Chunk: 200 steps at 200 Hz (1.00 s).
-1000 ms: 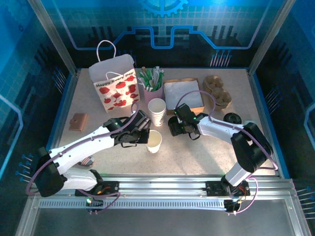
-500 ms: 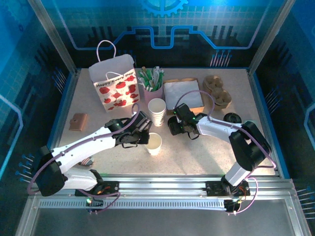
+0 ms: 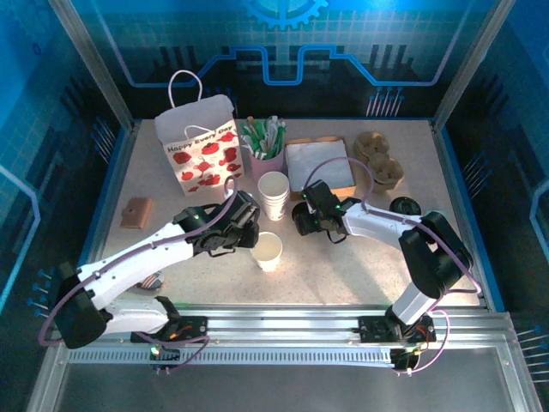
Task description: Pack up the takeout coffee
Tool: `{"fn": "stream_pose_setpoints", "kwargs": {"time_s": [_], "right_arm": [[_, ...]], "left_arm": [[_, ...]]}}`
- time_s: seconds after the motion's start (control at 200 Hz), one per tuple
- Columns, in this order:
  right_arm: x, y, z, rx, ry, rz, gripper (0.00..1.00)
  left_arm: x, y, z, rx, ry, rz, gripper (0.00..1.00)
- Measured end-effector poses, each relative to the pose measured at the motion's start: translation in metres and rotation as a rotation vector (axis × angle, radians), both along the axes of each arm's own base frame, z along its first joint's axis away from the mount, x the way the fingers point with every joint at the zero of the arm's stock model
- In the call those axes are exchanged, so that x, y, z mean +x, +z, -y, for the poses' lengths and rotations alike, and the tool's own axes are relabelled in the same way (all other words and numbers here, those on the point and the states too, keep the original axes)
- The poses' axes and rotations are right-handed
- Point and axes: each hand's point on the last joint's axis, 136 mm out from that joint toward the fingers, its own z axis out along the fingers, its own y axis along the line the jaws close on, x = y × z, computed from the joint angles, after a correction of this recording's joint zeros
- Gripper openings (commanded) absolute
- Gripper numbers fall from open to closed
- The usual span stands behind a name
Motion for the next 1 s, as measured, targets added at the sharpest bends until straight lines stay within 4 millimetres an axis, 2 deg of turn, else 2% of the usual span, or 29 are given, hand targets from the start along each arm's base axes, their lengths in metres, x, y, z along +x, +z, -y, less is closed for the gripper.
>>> {"fn": "stream_pose_setpoints", "kwargs": {"time_s": [0.085, 0.245, 0.415, 0.64, 1.0], "right_arm": [[0.001, 0.0, 0.001, -0.004, -0.003, 0.001, 0.78], [0.006, 0.005, 0.005, -0.015, -0.019, 0.016, 0.78], [0.019, 0.014, -0.002, -0.006, -0.022, 0.044, 0.77], [0.02, 0.004, -0.003, -0.022, -0.023, 0.025, 0.77], [0.021, 0.004, -0.002, -0.02, -0.026, 0.024, 0.7]], "left_arm": [[0.001, 0.006, 0.0, -0.012, 0.002, 0.016, 0.35], [0.0, 0.006, -0.001, -0.007, 0.002, 0.013, 0.35], [0.0, 0.006, -0.003, 0.001, 0.003, 0.014, 0.35], [-0.002, 0.009, -0.006, 0.004, 0.007, 0.02, 0.35], [-0.004, 0.009, -0.009, 0.011, 0.007, 0.014, 0.35]]}}
